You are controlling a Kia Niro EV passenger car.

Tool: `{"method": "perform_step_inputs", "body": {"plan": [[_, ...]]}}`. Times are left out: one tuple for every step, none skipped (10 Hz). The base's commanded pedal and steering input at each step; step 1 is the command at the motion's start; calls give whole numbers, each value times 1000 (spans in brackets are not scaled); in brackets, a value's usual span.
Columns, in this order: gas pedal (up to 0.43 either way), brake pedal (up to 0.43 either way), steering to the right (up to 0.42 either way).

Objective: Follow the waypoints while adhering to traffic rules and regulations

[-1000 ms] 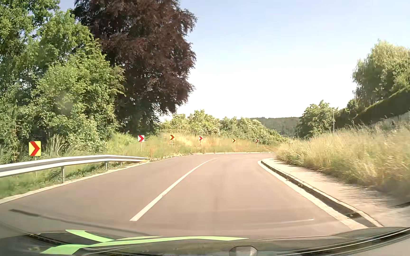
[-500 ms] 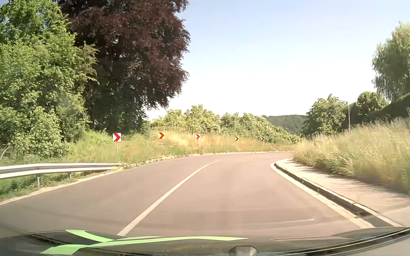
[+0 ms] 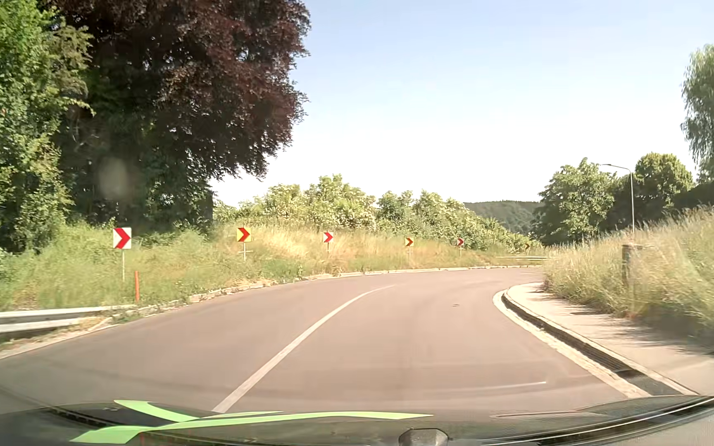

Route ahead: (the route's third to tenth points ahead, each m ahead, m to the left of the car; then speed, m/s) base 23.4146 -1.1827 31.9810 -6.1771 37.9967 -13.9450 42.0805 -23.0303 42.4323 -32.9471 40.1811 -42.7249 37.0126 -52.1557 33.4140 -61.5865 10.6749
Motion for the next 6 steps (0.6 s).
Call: {"method": "perform_step_inputs", "body": {"plan": [[0,128,32],[0,140,36],[0,140,41],[0,122,49],[0,79,58],[0,37,62]]}}
